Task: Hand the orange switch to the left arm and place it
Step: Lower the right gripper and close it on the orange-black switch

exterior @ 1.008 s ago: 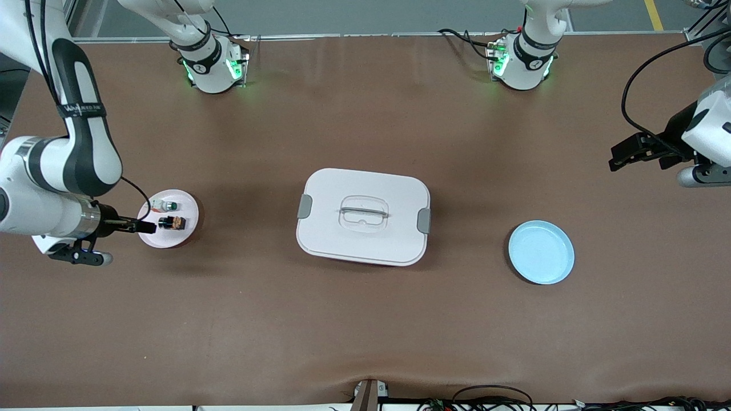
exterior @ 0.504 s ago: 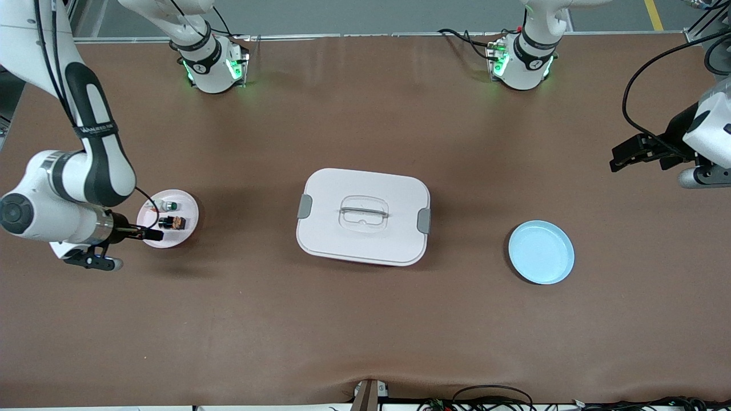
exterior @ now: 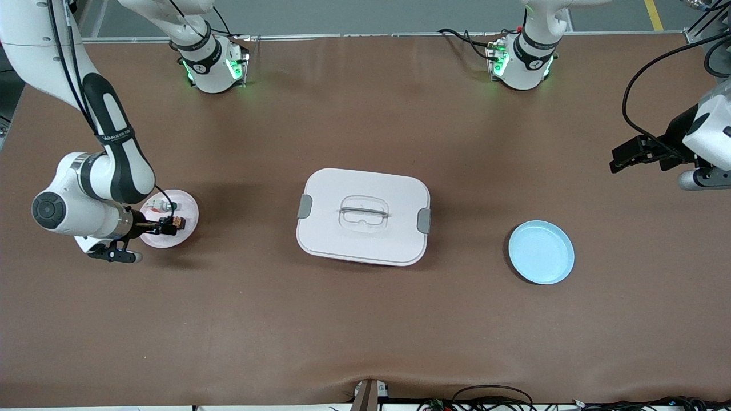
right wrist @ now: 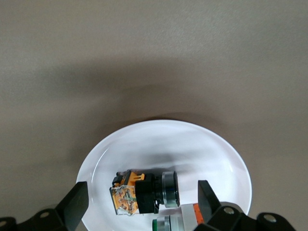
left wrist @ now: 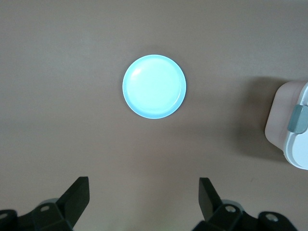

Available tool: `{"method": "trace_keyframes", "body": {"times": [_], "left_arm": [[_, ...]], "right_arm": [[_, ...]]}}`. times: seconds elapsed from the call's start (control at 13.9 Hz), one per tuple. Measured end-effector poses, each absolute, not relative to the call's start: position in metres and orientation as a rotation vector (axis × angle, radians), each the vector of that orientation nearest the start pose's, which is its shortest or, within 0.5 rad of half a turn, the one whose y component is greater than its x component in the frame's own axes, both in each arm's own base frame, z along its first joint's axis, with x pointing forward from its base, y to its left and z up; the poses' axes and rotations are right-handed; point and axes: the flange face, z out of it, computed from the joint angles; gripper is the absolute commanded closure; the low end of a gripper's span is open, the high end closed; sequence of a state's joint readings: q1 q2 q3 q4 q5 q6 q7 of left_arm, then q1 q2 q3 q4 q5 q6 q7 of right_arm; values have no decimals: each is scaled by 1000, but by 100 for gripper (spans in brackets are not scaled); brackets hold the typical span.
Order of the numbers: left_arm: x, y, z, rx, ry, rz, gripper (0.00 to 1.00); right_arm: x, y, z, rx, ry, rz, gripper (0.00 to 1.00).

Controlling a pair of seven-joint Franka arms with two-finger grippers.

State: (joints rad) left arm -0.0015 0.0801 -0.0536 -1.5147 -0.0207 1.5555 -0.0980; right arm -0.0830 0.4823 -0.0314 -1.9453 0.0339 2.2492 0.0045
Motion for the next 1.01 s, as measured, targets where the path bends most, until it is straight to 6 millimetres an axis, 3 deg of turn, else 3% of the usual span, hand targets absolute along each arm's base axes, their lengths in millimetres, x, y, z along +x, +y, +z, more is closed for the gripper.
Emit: {"method": "trace_keyframes", "body": {"times": [0.29,1.01], "left_arm": [[576,-33,604,-3162,-68,65,0],[576,-33,604,-3162,-68,65,0]], "right_arm": [[590,-56,205,-3103,130,264,0],[570,-59,181,-3108,61,238,0]]}}
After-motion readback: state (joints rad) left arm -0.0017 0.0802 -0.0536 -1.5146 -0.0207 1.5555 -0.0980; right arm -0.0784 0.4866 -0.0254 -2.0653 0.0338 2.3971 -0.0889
